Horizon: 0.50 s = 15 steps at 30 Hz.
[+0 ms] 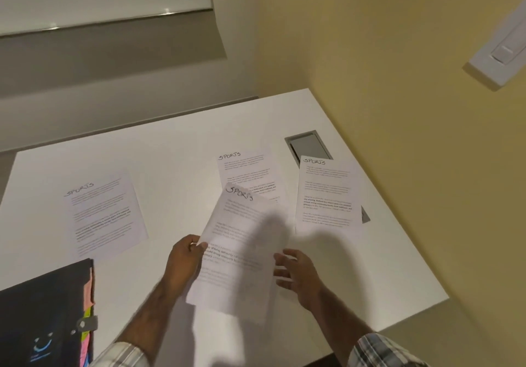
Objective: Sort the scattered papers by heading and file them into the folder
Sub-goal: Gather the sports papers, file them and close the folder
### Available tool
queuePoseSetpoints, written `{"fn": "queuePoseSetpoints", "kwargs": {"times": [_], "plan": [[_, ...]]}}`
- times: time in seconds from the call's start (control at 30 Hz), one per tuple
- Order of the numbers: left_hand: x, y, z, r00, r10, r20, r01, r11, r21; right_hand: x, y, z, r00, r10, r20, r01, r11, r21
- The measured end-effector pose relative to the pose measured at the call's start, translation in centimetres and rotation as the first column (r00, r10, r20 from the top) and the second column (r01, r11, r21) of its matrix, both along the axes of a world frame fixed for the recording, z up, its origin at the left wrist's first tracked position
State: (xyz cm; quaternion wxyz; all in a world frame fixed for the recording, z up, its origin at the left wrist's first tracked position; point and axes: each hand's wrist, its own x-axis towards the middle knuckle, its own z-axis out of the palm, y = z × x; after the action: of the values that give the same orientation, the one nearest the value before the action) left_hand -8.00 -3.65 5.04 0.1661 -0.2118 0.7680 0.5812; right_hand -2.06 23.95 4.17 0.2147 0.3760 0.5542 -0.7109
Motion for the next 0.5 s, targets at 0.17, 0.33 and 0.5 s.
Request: {"fn": "queuePoseSetpoints", "kwargs": {"times": [0.17, 0.33, 0.5], "plan": [[-2.9, 3.8, 0.3, 0.986, 0.146, 0.076, -0.162, 0.940, 0.300, -2.7, 0.4, 0.2, 0.991, 0.110, -0.077, -0.109, 0.994, 0.007], [-6.5, 6.6, 0.0, 0.999, 0.047, 0.008, -0.046, 0.997, -0.063, -6.6, 3.0, 1.3, 0.982, 0.065, -0.175, -0.017, 0.964, 0.266], [-11.6, 8.1, -1.6, 0.996, -0.066, 0.056, 0.082, 0.926, -0.370, -9.0, 7.1, 2.1, 0.973, 0.103, -0.204, -0.025, 0.936, 0.352]]}}
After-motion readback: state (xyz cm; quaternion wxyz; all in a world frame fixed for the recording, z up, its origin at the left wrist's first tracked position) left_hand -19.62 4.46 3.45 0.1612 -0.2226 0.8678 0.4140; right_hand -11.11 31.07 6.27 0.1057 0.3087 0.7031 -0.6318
